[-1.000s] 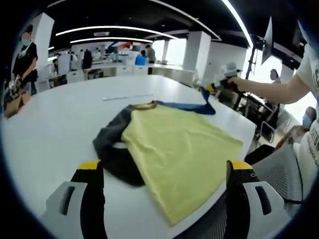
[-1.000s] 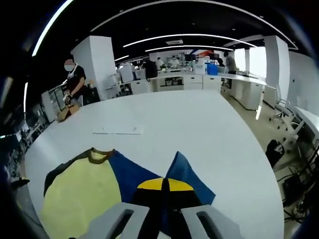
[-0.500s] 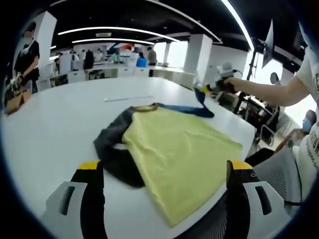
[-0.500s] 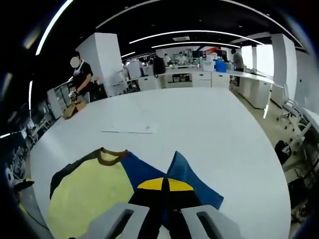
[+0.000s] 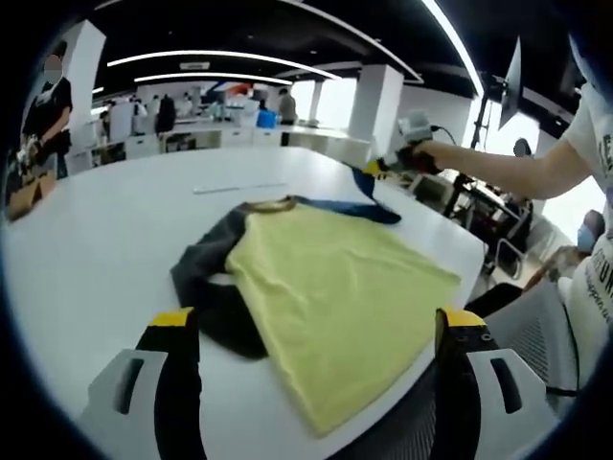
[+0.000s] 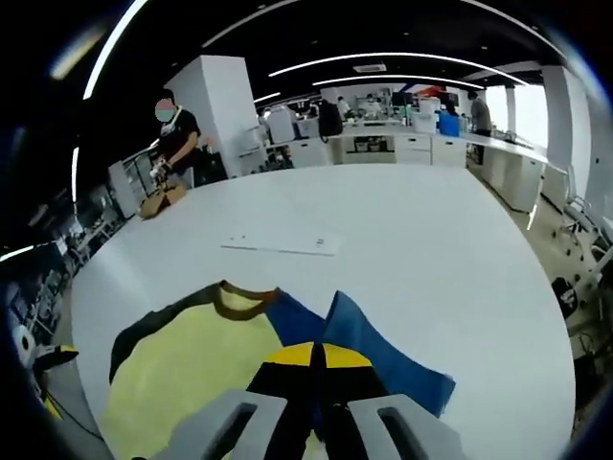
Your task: Fold the garment on the visible template until the final outline fits inside the template.
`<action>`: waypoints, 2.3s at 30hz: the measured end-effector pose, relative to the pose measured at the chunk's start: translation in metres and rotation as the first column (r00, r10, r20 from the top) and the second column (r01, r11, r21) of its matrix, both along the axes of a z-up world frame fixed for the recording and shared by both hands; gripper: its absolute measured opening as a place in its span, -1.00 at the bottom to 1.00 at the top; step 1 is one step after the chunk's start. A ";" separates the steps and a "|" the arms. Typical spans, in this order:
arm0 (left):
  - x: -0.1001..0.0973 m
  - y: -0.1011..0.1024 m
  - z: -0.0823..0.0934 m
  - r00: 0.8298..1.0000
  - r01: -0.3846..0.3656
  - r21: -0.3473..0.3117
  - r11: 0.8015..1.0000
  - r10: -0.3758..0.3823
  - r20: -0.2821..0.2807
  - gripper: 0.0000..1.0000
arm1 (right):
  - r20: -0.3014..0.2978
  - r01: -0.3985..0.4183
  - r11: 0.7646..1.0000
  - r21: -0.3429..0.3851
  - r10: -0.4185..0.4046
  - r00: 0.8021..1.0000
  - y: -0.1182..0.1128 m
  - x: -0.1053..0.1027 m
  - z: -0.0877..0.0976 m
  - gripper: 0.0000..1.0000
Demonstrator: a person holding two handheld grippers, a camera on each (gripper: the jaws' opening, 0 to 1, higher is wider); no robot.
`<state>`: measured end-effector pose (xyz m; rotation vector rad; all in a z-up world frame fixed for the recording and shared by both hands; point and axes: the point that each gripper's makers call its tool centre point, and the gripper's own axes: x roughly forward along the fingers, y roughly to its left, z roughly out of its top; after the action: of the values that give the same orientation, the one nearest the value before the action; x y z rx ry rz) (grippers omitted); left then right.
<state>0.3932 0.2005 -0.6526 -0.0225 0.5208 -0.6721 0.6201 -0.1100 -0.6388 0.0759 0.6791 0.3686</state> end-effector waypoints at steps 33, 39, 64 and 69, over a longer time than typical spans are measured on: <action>-0.004 0.008 -0.011 0.999 -0.020 0.016 1.000 0.020 -0.031 0.98 | 0.019 -0.120 0.989 0.090 0.118 0.993 0.104 0.009 0.011 -1.00; -0.004 0.008 -0.011 0.999 -0.022 0.003 1.000 0.022 -0.033 0.98 | 0.025 -0.149 0.985 0.086 0.148 0.989 0.120 0.008 0.012 -1.00; -0.006 0.012 -0.017 0.998 -0.034 0.021 0.999 0.035 -0.043 0.98 | 0.049 -0.300 0.938 0.173 0.296 0.954 0.189 -0.002 0.020 -1.00; -0.005 0.013 -0.018 0.998 -0.038 0.020 0.999 0.039 -0.042 0.98 | 0.040 -0.340 0.925 0.167 0.338 0.940 0.199 -0.012 0.014 -1.00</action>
<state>0.3881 0.2138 -0.6704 -0.0290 0.5666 -0.6300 0.6085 0.0893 -0.6247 0.1208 0.6485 0.7618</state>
